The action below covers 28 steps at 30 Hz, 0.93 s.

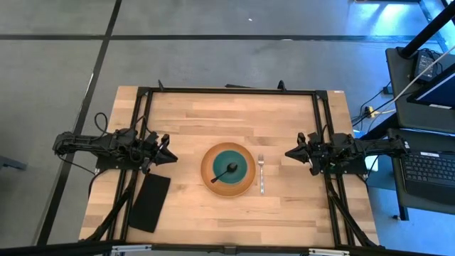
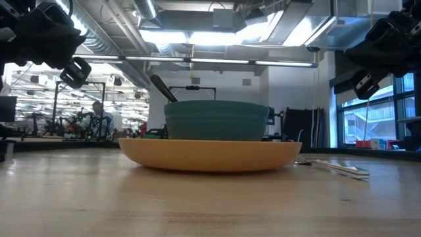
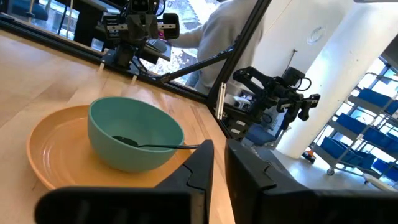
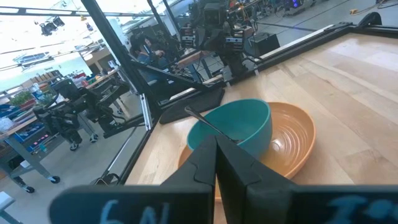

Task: Set table place
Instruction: Return to Home Position

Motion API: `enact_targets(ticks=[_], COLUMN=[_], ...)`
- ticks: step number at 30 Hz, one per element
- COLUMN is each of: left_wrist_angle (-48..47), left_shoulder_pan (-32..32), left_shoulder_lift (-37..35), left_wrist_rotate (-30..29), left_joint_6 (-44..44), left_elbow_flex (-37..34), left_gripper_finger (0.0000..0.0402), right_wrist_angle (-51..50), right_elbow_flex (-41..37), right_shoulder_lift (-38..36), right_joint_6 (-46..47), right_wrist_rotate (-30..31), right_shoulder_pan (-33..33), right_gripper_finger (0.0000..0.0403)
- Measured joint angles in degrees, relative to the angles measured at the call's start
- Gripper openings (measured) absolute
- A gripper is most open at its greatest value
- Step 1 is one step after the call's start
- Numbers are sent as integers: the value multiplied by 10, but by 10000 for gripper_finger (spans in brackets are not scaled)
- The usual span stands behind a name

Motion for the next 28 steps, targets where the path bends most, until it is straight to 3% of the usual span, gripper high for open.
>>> enact_targets(ticks=[20,28], left_wrist_angle=[0,0], left_shoulder_pan=[0,0], left_shoulder_lift=[0,0], left_wrist_rotate=[0,0], left_joint_6=[0,0], left_elbow_flex=[0,0], left_gripper_finger=[2,12], right_wrist_angle=[0,0], right_elbow_flex=[0,0], right_shoulder_lift=[0,0], right_joint_6=[-1,0], right_wrist_rotate=[0,0], right_shoulder_pan=[0,0], right_gripper_finger=[12,12])
